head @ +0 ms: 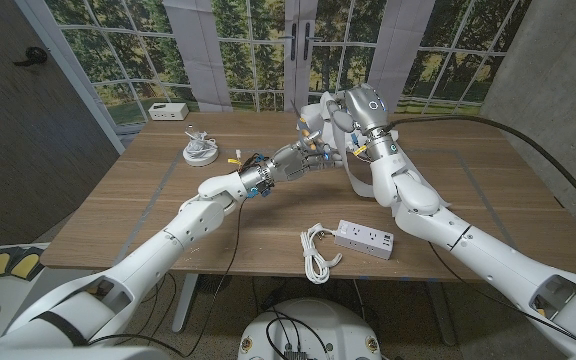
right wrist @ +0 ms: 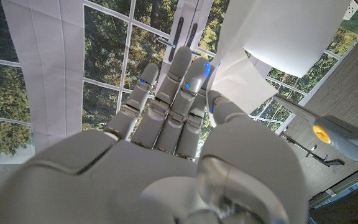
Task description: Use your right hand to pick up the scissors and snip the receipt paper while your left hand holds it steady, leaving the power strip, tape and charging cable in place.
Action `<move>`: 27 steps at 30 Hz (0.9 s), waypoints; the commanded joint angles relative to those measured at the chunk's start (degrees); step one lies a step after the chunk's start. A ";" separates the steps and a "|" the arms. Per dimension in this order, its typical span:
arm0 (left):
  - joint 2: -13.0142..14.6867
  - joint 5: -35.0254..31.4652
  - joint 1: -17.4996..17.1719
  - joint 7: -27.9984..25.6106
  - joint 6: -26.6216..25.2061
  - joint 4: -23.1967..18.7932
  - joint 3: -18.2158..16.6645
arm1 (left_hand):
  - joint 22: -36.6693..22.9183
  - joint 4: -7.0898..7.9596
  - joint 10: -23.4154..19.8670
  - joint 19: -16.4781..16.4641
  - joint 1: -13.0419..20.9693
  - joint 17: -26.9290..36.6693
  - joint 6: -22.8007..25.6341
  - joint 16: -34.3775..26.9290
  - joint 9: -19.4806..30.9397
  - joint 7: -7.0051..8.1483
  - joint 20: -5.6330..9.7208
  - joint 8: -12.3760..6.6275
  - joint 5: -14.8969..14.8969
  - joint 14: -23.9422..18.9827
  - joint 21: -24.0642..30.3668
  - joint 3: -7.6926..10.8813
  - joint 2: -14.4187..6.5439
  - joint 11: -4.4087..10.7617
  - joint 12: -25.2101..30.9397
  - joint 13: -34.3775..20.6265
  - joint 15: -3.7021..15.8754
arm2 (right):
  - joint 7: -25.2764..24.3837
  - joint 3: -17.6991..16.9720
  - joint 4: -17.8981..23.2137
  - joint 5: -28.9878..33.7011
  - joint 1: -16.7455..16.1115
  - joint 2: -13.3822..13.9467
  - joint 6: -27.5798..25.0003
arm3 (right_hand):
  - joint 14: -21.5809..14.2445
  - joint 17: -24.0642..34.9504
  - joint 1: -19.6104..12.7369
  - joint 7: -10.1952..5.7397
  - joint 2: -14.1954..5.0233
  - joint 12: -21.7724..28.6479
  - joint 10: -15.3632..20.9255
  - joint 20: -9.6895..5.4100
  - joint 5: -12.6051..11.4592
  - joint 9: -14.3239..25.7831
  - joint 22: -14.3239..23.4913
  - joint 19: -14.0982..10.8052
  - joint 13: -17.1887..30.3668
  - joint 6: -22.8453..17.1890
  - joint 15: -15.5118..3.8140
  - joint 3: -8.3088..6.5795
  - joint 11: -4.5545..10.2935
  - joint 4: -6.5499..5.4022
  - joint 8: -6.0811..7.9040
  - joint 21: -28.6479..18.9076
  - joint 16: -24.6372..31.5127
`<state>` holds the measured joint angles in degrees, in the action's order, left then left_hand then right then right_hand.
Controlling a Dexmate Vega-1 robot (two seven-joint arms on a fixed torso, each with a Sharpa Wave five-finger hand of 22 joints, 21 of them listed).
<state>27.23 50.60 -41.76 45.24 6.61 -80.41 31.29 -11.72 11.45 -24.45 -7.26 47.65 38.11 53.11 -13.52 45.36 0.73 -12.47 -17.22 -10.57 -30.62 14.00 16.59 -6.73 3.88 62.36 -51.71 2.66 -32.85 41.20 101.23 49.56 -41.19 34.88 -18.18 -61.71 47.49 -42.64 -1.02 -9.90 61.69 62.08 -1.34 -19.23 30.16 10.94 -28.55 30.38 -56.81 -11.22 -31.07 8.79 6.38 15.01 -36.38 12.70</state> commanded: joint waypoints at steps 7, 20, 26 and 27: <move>0.36 0.90 1.11 2.99 0.95 2.39 -1.04 | -0.13 -7.42 -3.45 -0.19 3.80 0.52 0.23 -0.02 0.05 0.34 -0.14 -0.54 0.27 -0.09 0.13 14.84 -4.05 4.33 1.62 -0.25 2.06 | 1.39 1.01 -0.98 0.47 1.15 -1.03 -2.21 | -0.16 0.03 -0.83 -0.04 -0.79 0.57 -0.31 0.05 0.42 0.23 -0.03 0.07 -0.16 -0.74 -2.18 -0.69 0.51 0.05 -0.46 -0.50 -0.10; 1.44 1.07 0.02 3.25 2.24 1.88 -2.26 | -0.11 -7.06 -2.79 -0.09 2.37 0.81 0.01 0.19 -0.33 0.40 -0.14 -0.45 0.49 0.34 0.05 15.36 -3.69 4.61 1.28 -0.04 1.73 | 4.09 1.05 0.01 -1.44 1.60 -1.39 -2.61 | 1.47 -0.27 -0.43 -0.36 -0.59 0.46 -1.38 0.54 0.71 0.38 -0.05 1.07 -0.16 -0.59 -2.08 -0.78 0.62 0.00 -0.96 -0.35 -0.74; 2.14 0.55 -0.19 2.94 2.78 1.73 -2.60 | -0.10 -6.55 -3.20 -0.07 -0.05 0.57 0.21 0.41 -1.13 0.57 -0.11 -0.20 0.89 0.14 0.00 14.07 -1.11 4.65 1.03 0.67 2.03 | 5.05 0.88 0.50 -1.71 1.49 -1.96 -4.51 | 1.55 -0.27 -0.38 -0.35 -0.66 0.49 -1.48 0.63 0.84 0.33 -0.06 1.29 -0.19 -0.60 -2.12 -0.75 0.66 0.01 -1.15 -0.33 -0.64; 2.22 0.62 -0.32 2.82 2.65 1.53 -2.62 | -0.10 -6.52 -3.13 -0.05 -0.48 0.49 0.43 0.45 -1.26 0.56 -0.10 -0.22 0.93 0.08 -0.02 13.75 -0.55 4.56 1.03 0.65 2.06 | 5.22 0.76 0.52 -2.01 1.49 -1.90 -4.53 | 1.56 -0.24 -0.39 -0.34 -0.66 0.50 -1.50 0.66 0.85 0.34 -0.06 1.30 -0.19 -0.51 -2.13 -0.76 0.55 0.03 -1.19 -0.33 -0.61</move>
<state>28.49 51.55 -41.50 48.20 8.60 -78.62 29.31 -11.73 11.46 -24.45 -7.25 47.38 38.65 52.74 -13.09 44.33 1.18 -12.47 -17.19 -10.00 -30.40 13.99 16.60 -7.00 3.88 62.59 -50.96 2.86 -29.20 42.14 101.18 48.56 -39.82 33.56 -20.87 -60.46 47.12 -42.64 -1.34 -9.90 62.08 61.77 -0.80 -18.39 30.42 10.94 -27.39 29.99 -57.12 -10.45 -31.54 8.50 6.36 14.14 -36.82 12.07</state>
